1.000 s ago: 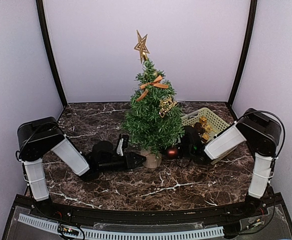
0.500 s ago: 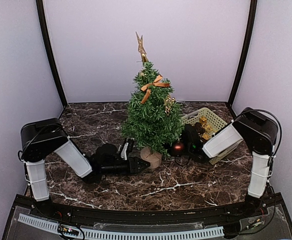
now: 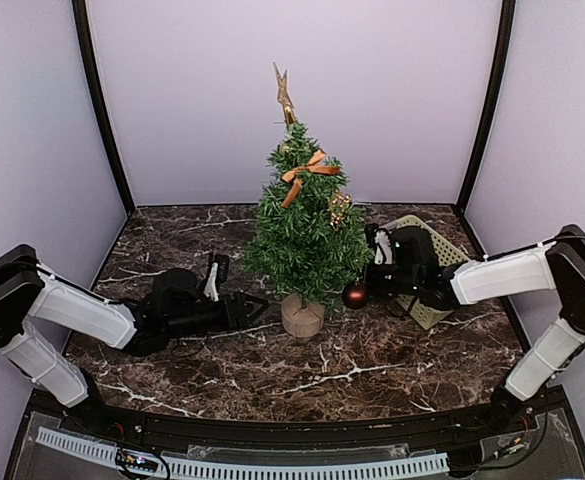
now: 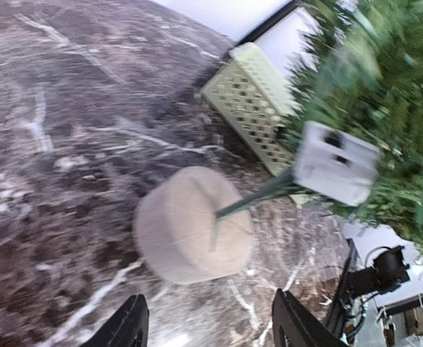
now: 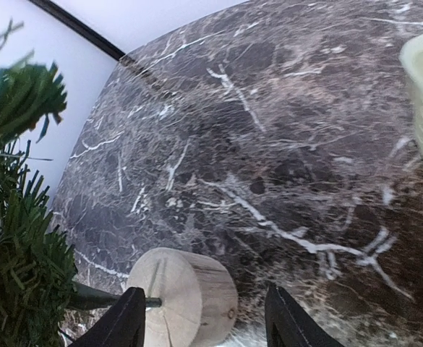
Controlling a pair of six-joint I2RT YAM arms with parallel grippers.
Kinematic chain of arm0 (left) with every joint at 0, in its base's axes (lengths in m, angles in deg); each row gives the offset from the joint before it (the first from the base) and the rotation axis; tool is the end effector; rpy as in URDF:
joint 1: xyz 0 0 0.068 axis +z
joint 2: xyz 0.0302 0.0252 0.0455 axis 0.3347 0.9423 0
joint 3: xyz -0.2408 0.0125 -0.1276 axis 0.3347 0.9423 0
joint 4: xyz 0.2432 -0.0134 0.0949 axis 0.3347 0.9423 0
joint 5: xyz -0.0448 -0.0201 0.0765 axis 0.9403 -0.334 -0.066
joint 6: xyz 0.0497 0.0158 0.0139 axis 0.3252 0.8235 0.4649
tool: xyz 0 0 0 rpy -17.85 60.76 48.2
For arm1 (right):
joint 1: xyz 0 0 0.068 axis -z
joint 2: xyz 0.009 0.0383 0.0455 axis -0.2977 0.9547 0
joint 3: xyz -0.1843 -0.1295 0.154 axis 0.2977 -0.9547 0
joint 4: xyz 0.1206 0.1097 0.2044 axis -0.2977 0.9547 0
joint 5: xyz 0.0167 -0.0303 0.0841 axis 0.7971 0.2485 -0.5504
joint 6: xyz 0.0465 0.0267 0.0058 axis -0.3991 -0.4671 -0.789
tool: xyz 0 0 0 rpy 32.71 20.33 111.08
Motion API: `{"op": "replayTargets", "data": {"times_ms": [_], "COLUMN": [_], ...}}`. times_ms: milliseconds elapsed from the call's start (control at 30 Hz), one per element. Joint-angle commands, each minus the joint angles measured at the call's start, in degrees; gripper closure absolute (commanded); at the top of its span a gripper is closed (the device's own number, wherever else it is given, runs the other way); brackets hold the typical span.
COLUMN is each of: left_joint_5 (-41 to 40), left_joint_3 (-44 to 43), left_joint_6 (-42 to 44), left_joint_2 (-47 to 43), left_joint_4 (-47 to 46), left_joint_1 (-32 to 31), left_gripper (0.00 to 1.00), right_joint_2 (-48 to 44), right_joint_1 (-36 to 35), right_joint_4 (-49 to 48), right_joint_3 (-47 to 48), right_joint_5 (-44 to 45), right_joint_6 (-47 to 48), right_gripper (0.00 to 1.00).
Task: Decorate the small christmas tree
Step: Turn around the Christmas tree at the bin.
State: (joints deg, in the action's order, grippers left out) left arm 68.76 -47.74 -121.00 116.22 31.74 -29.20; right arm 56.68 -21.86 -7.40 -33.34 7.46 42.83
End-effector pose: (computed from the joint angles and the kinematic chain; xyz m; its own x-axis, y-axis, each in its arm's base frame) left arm 0.1866 -0.2191 0.1681 -0.6925 -0.2760 -0.6665 0.4666 0.5332 -0.7057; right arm 0.2536 0.2160 0.1817 -0.7429 0.1920 -0.6413 -0.3744 0.6750 0.6358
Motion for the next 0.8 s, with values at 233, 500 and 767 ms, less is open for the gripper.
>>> {"op": "replayTargets", "data": {"times_ms": [233, 500, 767], "left_joint_5": [-2.93, 5.08, 16.25], "left_joint_3": [-3.26, -17.71, -27.36], "left_joint_6": [10.03, 21.57, 31.28], "left_joint_2": [-20.74, -26.92, -24.86], "left_joint_4": [32.13, 56.06, 62.22], "left_joint_1": [8.04, 19.59, 35.16], "left_gripper": [0.28, 0.20, 0.19], "right_joint_2": [-23.93, -21.63, -5.23], "right_joint_1": [7.22, 16.28, 23.50], "right_joint_4": [29.54, 41.15, 37.74], "right_joint_3": [-1.18, 8.91, 17.25], "right_joint_5": [15.57, 18.51, 13.80], "right_joint_6": [5.88, 10.74, 15.32], "right_gripper": [0.32, 0.35, 0.45]}}
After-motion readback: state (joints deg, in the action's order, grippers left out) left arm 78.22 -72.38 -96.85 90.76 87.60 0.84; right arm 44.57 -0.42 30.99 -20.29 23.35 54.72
